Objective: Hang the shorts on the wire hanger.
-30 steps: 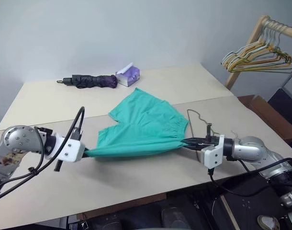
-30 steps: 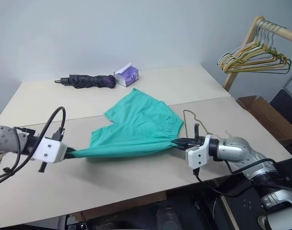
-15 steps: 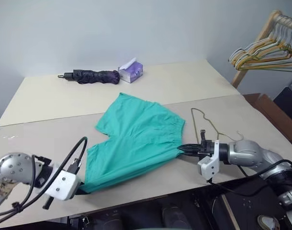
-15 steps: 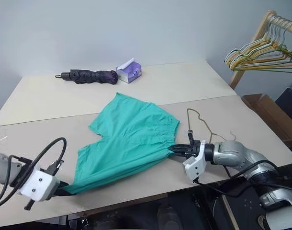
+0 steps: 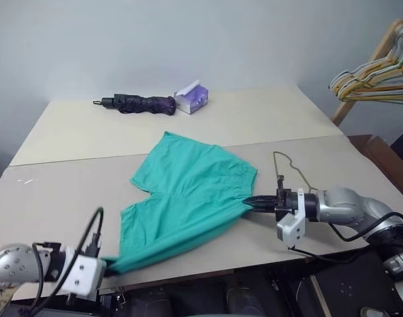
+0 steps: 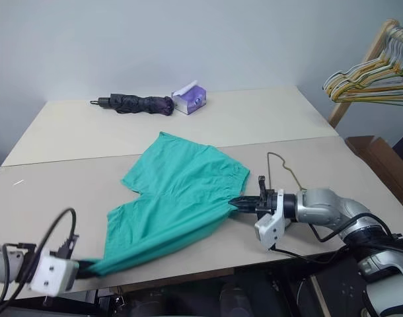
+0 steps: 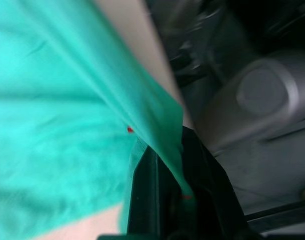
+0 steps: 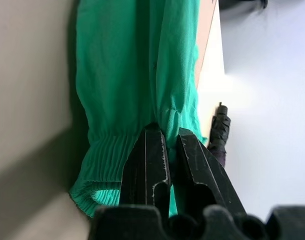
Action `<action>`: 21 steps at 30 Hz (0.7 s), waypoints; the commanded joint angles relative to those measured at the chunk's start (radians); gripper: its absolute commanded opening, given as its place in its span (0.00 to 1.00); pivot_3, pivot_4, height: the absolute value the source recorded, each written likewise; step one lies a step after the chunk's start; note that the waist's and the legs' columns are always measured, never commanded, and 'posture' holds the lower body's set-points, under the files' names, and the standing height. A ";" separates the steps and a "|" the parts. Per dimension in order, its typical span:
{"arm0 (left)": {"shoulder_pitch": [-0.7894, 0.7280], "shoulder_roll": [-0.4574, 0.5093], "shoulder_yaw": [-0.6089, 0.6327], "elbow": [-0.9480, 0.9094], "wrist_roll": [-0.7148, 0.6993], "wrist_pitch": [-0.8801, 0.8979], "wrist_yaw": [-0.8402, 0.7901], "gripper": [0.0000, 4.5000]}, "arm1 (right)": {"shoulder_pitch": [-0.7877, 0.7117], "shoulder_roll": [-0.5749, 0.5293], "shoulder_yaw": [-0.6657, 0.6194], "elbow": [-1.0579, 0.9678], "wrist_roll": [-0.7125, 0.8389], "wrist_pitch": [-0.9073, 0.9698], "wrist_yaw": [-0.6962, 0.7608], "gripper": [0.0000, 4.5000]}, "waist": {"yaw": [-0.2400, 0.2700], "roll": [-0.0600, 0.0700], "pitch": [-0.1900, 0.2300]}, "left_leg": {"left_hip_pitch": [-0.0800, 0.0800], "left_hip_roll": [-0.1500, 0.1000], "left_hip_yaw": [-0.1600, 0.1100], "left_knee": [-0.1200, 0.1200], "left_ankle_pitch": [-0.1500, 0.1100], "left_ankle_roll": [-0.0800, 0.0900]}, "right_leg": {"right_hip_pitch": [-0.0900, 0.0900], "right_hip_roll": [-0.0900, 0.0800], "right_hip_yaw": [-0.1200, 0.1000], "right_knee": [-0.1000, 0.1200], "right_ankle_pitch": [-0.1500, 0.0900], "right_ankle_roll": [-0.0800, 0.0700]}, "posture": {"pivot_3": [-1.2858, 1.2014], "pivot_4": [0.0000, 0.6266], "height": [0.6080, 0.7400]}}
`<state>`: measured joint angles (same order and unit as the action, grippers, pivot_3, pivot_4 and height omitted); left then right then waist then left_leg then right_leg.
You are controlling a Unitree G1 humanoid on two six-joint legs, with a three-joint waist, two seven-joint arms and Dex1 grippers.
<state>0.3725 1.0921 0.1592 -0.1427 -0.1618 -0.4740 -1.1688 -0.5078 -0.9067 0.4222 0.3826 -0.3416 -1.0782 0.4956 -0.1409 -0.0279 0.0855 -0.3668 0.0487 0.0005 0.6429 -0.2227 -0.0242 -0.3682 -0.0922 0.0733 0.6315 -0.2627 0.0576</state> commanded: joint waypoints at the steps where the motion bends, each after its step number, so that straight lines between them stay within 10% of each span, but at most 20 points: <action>1: -0.258 -0.060 -0.026 0.162 0.025 0.106 0.092 0.01 | -0.108 0.005 -0.083 0.060 0.154 0.207 0.108 0.00 | 0.010 0.001 -0.001 | 0.001 0.000 0.000 0.001 0.000 0.001 | 0.001 0.000 0.000 -0.001 0.001 0.001 | 0.50 0.07 1.00; 6: -0.991 -0.194 -0.170 0.486 0.236 0.329 0.287 0.01 | -0.394 0.144 -0.092 0.270 0.131 0.399 0.142 0.00 | 0.028 -0.004 -0.004 | -0.002 -0.001 -0.003 0.002 0.004 0.002 | 0.000 0.002 -0.003 -0.002 0.012 0.009 | 0.51 0.03 1.00; 12: -1.772 -0.371 -0.325 1.150 0.563 0.370 0.908 0.01 | -0.877 0.312 -0.001 0.732 -0.216 0.614 -0.479 0.00 | 0.012 -0.005 -0.010 | -0.023 -0.006 -0.007 0.001 0.008 -0.005 | -0.022 -0.003 -0.004 0.002 0.015 0.012 | 0.52 0.00 1.00; 21: -2.050 -0.342 -0.357 1.369 0.655 0.095 1.405 0.01 | -1.088 0.352 -0.044 0.874 -0.266 0.544 -1.025 0.00 | 0.037 -0.002 -0.012 | -0.053 -0.007 -0.003 -0.018 0.017 -0.021 | -0.072 -0.003 -0.002 0.016 0.012 0.007 | 0.52 0.00 1.00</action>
<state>-1.6537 0.6892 -0.2143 1.2136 0.4891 -0.3341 0.1921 -1.5985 -0.5073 0.4165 1.2220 -0.6157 -0.5111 -0.4739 -0.1038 -0.0298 0.0732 -0.4195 0.0418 -0.0021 0.6248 -0.2060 -0.0447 -0.4391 -0.0960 0.0712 0.6468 -0.2507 0.0649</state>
